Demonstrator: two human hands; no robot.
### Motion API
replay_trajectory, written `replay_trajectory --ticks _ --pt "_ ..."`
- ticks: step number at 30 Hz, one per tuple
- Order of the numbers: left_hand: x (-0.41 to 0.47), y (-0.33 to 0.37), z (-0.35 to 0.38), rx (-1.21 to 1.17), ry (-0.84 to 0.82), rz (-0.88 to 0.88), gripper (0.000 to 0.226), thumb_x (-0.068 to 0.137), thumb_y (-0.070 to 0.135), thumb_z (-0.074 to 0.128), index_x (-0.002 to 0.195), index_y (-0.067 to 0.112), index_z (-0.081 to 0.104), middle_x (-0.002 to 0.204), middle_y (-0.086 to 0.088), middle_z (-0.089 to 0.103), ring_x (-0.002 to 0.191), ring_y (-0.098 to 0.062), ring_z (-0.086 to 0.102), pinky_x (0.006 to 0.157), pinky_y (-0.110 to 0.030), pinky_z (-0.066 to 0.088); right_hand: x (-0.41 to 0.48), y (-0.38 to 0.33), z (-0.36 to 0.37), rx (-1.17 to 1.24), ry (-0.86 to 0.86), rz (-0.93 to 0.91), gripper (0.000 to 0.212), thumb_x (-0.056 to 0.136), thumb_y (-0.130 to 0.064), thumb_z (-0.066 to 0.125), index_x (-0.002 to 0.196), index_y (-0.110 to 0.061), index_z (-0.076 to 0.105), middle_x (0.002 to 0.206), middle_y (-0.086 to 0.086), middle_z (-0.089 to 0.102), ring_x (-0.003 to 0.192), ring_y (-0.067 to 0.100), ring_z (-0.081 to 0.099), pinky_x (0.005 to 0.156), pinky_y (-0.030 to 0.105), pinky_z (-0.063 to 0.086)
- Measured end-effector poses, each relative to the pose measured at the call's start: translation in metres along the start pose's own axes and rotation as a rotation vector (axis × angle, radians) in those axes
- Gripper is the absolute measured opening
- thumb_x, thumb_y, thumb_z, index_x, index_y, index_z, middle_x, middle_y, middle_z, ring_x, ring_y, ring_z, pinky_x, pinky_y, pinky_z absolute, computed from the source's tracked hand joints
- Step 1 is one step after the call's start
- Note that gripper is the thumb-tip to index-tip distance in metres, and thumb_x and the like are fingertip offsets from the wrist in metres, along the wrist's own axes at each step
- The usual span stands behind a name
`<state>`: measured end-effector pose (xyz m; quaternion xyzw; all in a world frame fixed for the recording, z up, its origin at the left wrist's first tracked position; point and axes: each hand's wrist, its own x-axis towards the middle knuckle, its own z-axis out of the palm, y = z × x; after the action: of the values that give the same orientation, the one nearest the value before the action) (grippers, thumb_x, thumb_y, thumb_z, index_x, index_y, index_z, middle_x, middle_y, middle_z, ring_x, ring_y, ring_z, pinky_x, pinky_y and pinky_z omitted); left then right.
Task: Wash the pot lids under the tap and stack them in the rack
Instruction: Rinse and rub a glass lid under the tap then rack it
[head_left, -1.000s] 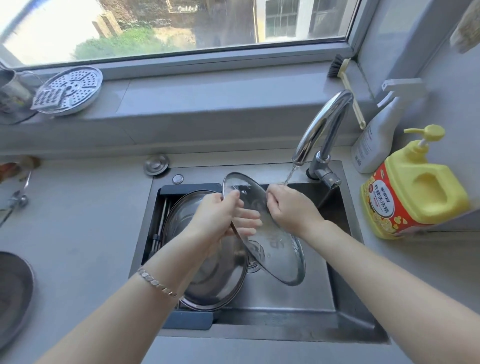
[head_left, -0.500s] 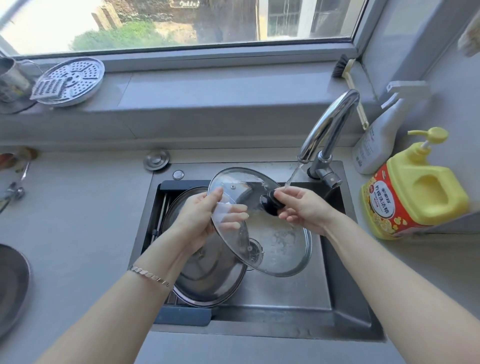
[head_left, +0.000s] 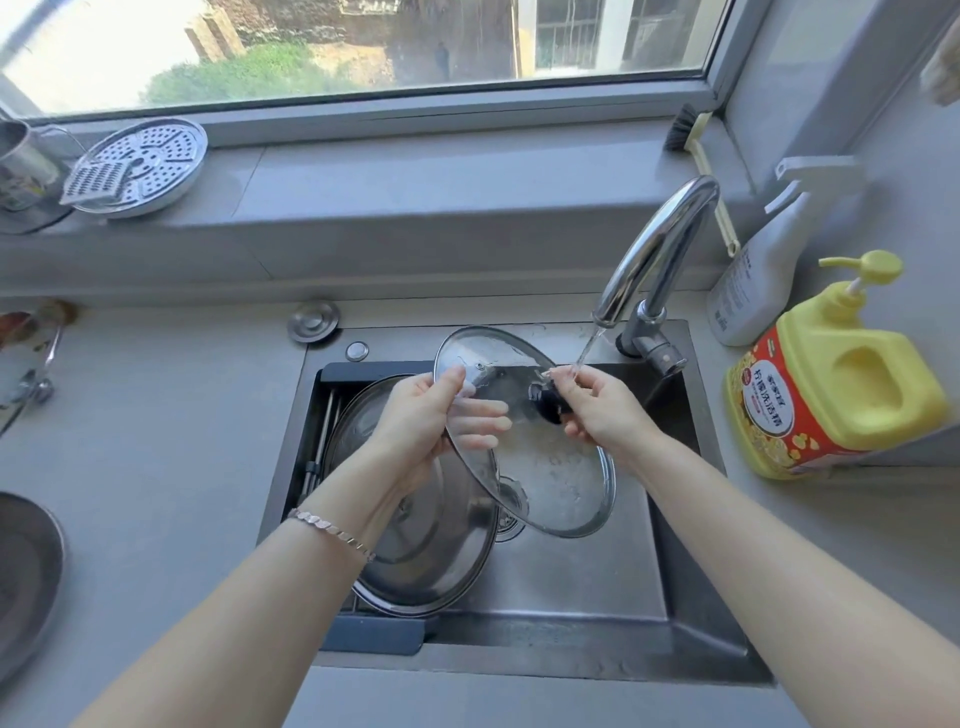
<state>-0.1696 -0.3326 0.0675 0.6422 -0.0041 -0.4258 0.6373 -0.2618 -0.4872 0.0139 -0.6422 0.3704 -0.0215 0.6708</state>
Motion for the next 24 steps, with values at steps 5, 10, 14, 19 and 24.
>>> replay_trajectory --ticks 5,10,14,19,24 --pt "-0.001 0.005 0.007 0.067 -0.018 0.030 0.023 0.098 0.022 0.043 0.084 0.003 0.046 0.066 -0.018 0.071 0.054 -0.025 0.069 0.041 -0.027 0.054 0.004 -0.006 -0.002 -0.104 0.026 -0.026 0.035 0.089 -0.044 0.055 0.073 -0.013 0.053 0.054 0.000 0.037 0.034 0.009 0.033 0.033 0.013 0.028" --pt "0.003 0.009 0.029 0.191 -0.040 0.040 0.023 0.098 0.019 0.043 0.079 0.005 0.045 0.065 -0.018 0.068 0.048 -0.022 0.066 0.040 -0.027 0.054 0.021 0.003 -0.005 -0.192 0.239 0.100 0.050 0.098 -0.036 0.035 0.066 -0.001 0.053 0.053 0.006 0.041 0.037 0.018 0.039 0.033 0.017 0.027" --pt "0.023 0.010 0.064 0.497 -0.086 0.005 0.025 0.096 0.020 0.045 0.079 0.003 0.047 0.073 -0.025 0.066 0.050 -0.028 0.063 0.043 -0.029 0.053 0.015 0.027 -0.029 -0.371 0.148 0.234 0.044 0.099 -0.029 0.030 0.071 -0.006 0.054 0.055 0.013 0.059 0.037 0.018 0.054 0.037 0.018 0.038" --pt "0.049 -0.002 0.103 0.827 -0.154 0.002 0.027 0.092 0.026 0.042 0.075 0.005 0.048 0.080 -0.025 0.069 0.072 -0.041 0.069 0.072 -0.055 0.056 0.013 0.049 -0.065 -0.387 0.228 0.243 0.034 0.093 -0.019 0.041 0.069 -0.011 0.063 0.074 0.013 0.065 0.064 0.023 0.058 0.061 0.032 0.045" --pt "0.042 -0.002 0.106 0.884 -0.163 0.004 0.030 0.099 0.020 0.036 0.081 0.000 0.050 0.078 -0.023 0.068 0.065 -0.032 0.067 0.070 -0.044 0.058 0.015 0.029 -0.077 -0.241 0.342 0.174 0.052 0.092 -0.011 0.042 0.142 -0.007 0.032 0.141 0.010 0.044 0.125 0.027 0.046 0.106 0.041 0.036"
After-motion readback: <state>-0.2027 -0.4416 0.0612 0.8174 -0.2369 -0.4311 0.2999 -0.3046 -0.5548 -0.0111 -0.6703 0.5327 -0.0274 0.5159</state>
